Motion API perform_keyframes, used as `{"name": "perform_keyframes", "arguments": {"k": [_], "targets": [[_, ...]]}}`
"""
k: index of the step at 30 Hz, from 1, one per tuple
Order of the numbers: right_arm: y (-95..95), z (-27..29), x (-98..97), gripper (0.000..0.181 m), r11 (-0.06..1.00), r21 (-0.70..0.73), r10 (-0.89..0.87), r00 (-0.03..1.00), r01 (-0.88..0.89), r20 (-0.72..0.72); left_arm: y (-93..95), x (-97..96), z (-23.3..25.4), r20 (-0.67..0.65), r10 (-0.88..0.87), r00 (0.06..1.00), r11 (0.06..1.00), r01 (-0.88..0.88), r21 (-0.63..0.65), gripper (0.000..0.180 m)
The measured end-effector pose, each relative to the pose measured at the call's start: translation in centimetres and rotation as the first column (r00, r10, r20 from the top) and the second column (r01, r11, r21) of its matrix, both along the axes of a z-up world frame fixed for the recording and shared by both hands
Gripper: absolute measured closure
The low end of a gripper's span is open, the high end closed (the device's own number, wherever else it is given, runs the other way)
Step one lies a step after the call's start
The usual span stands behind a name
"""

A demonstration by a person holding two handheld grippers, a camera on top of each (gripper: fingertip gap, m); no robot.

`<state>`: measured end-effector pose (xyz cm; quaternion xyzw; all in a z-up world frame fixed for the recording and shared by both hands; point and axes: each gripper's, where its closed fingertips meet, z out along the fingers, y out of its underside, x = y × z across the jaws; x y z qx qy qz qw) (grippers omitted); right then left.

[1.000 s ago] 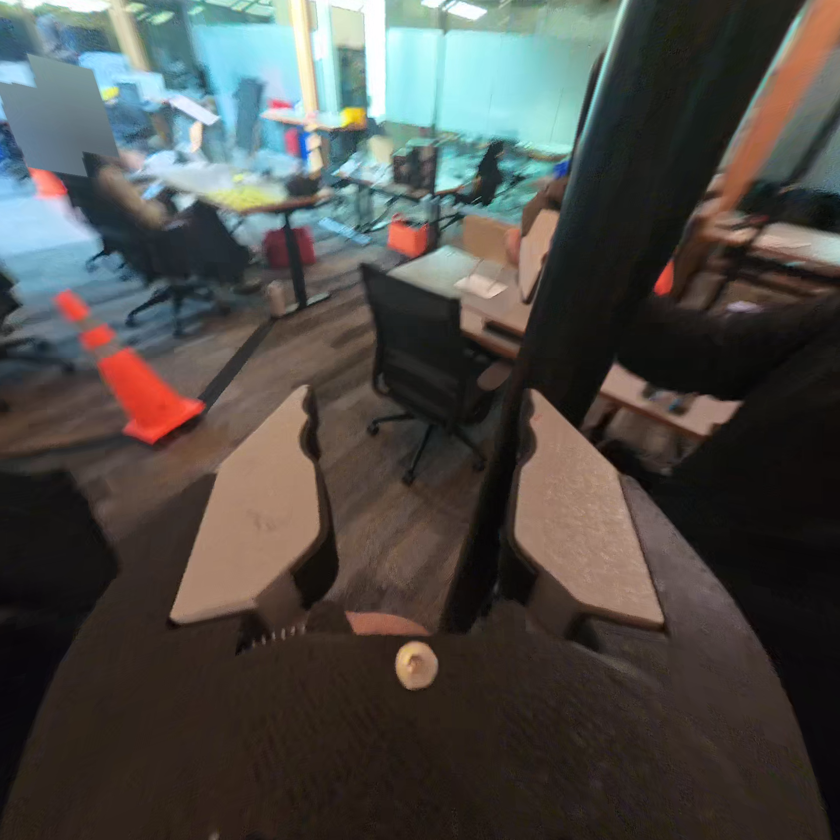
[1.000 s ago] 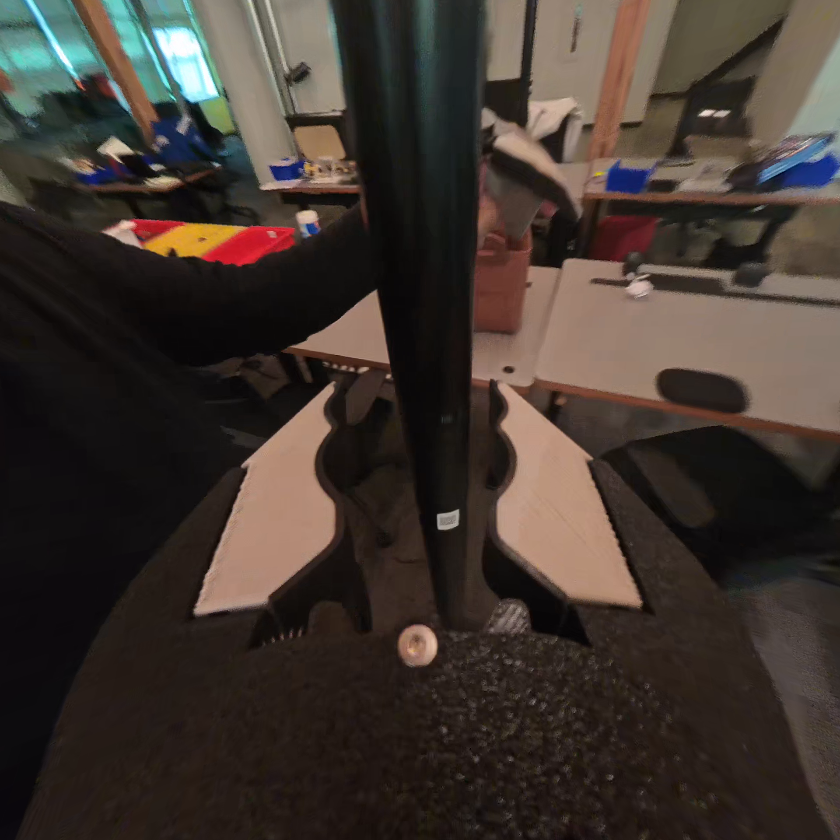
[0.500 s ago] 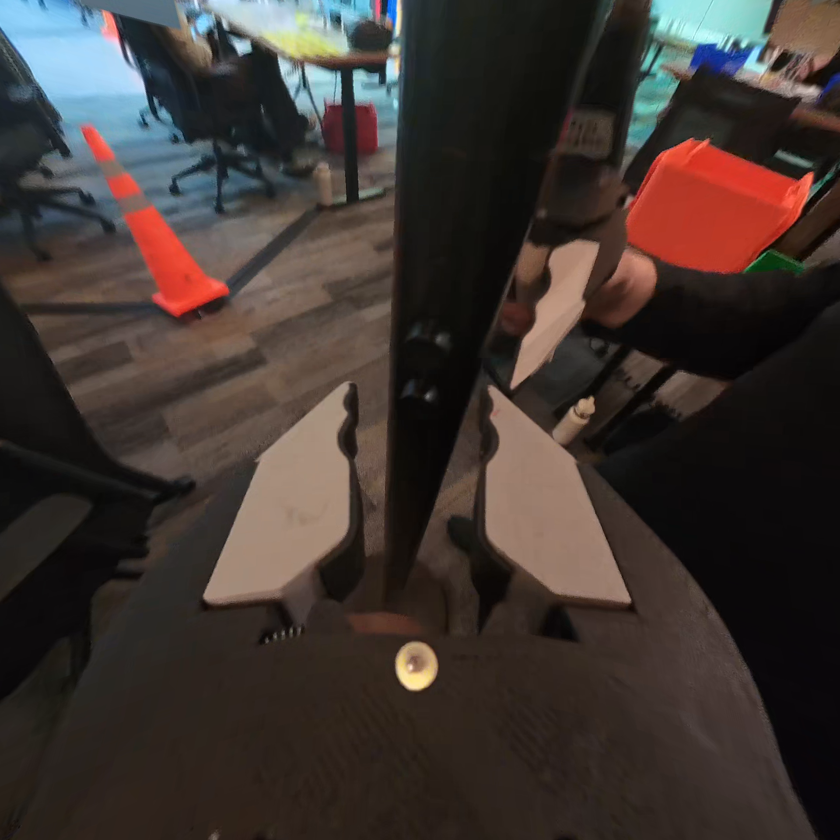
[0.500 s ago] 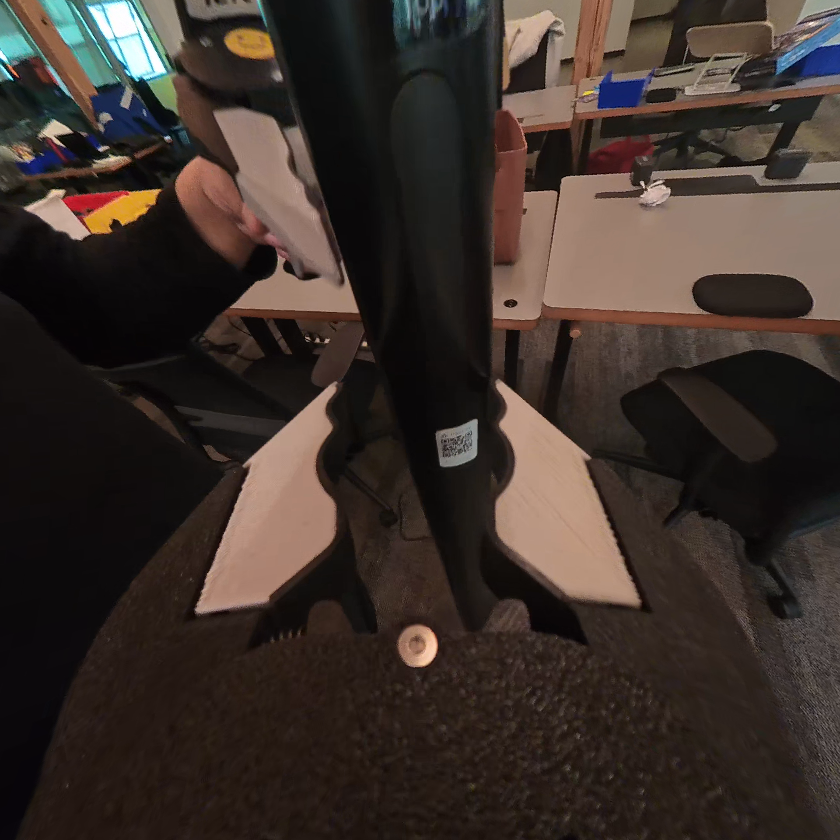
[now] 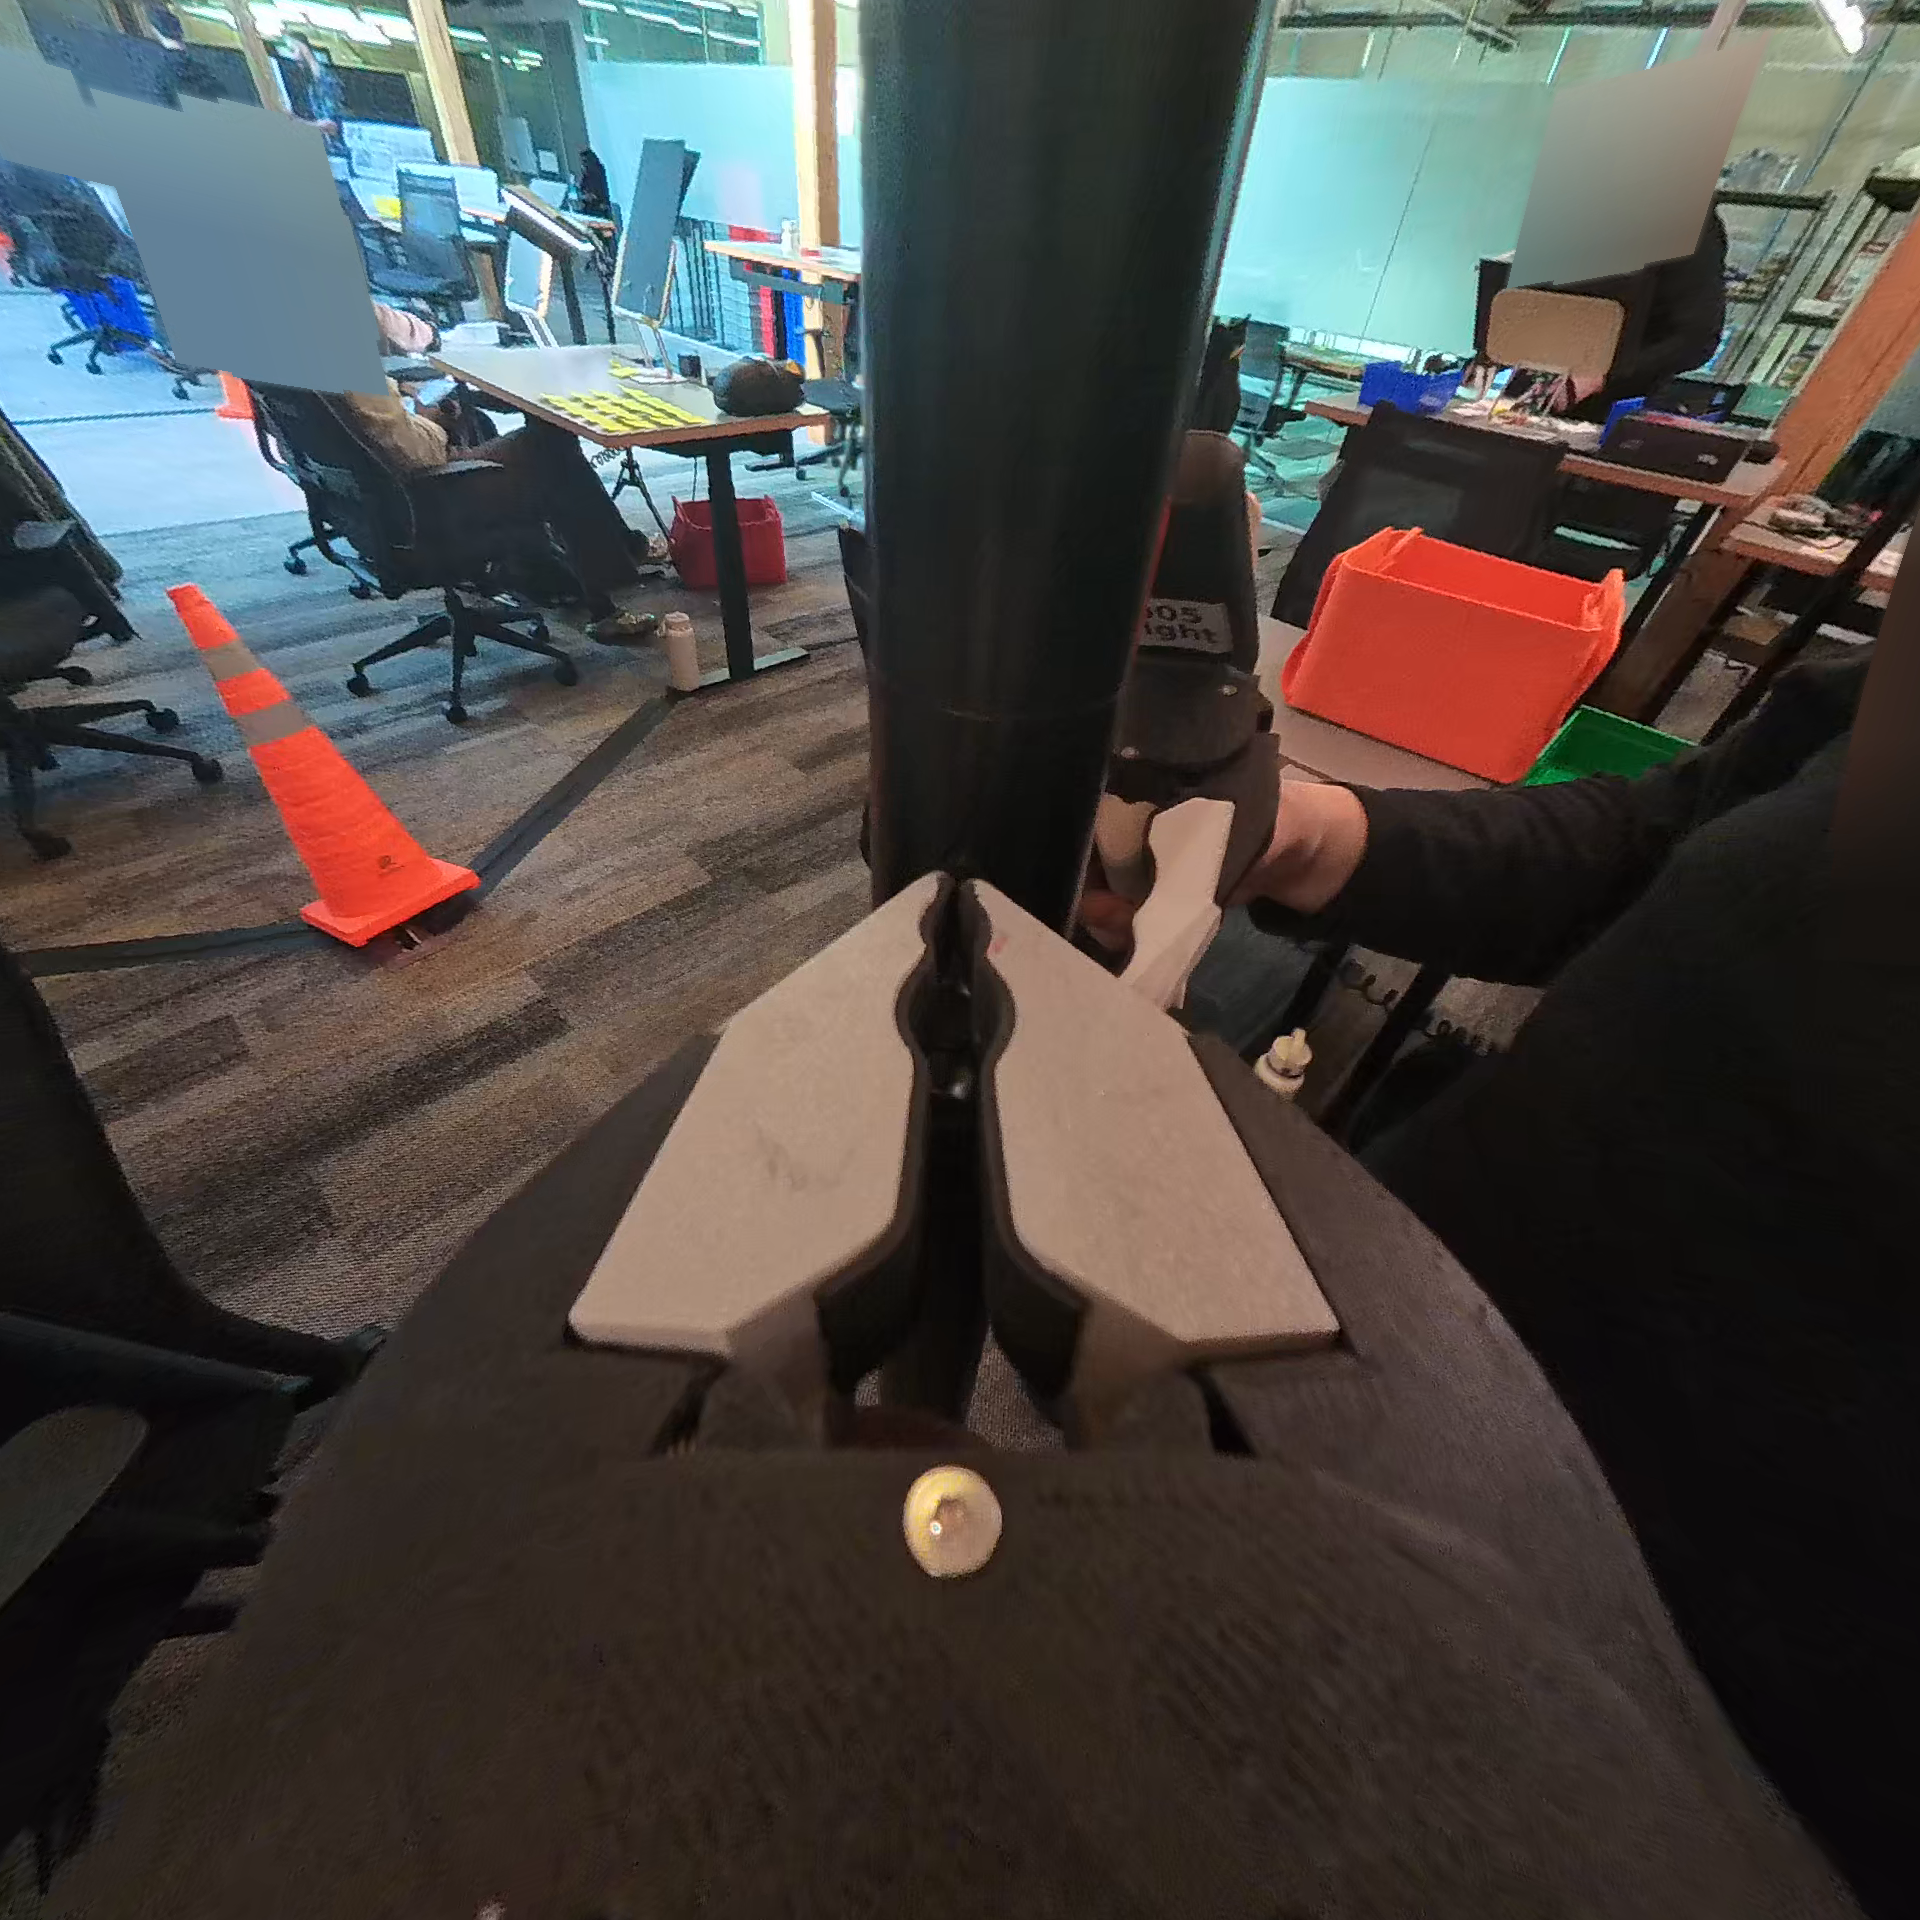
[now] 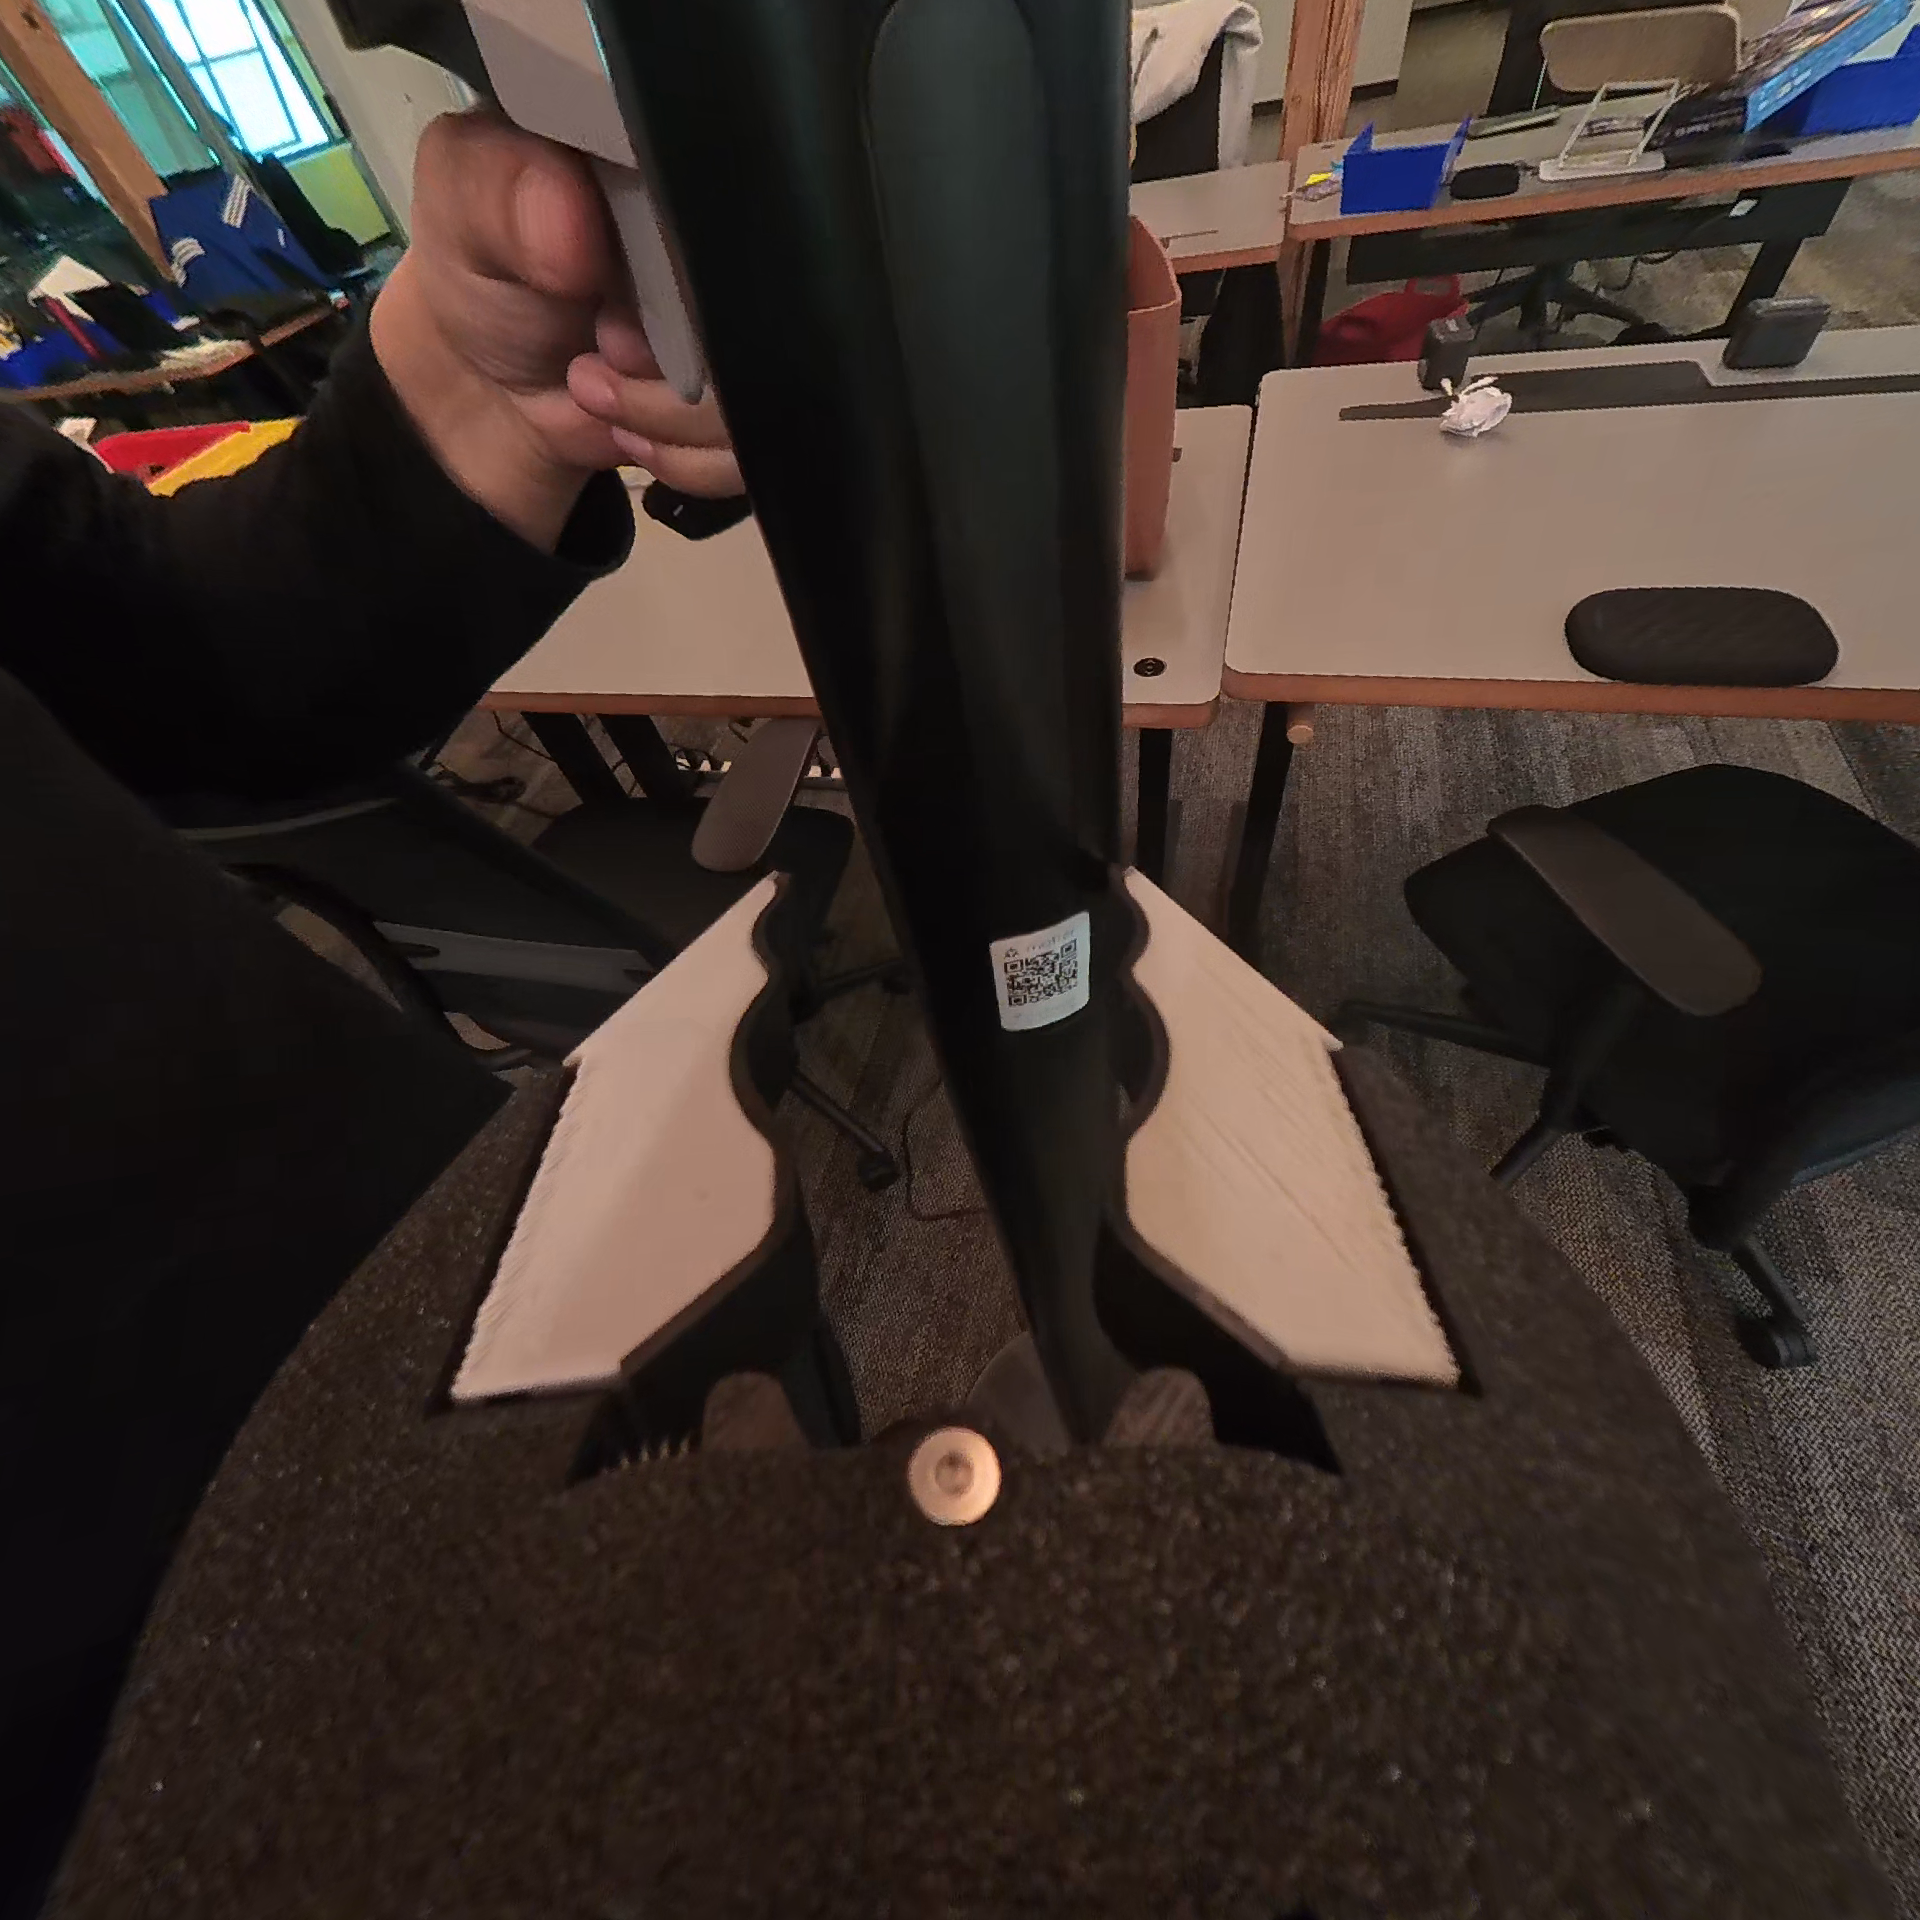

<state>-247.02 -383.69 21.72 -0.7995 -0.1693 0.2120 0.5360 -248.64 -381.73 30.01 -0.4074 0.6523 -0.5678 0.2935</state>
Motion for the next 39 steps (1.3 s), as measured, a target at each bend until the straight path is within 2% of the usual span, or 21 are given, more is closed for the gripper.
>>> {"name": "perform_keyframes", "arguments": {"k": [13,23,37,39], "targets": [[1.3,-0.7,-0.5,0.12,1.0,-0.003,-0.006,0.995,0.006,0.097,-0.2,0.6,-0.7,-0.046,-0.007,0.999,1.0,0.007,0.007,0.18],[1.5,-0.5,-0.5,0.121,1.0,-0.026,0.017,0.999,-0.015,0.045,0.2,0.2,-0.8,-0.047,-0.002,0.999,0.999,0.004,0.035,0.18],[1.4,-0.6,-0.4,0.122,0.999,-0.035,0.023,0.999,-0.021,0.042,-0.1,0.5,-1.2,-0.064,-0.021,0.998,0.999,0.024,0.042,0.18],[1.4,-1.0,-0.1,0.122,0.999,-0.043,0.017,0.999,-0.014,0.049,0.2,0.6,-1.3,-0.067,-0.005,0.998,0.999,0.008,0.047,0.173]]}}
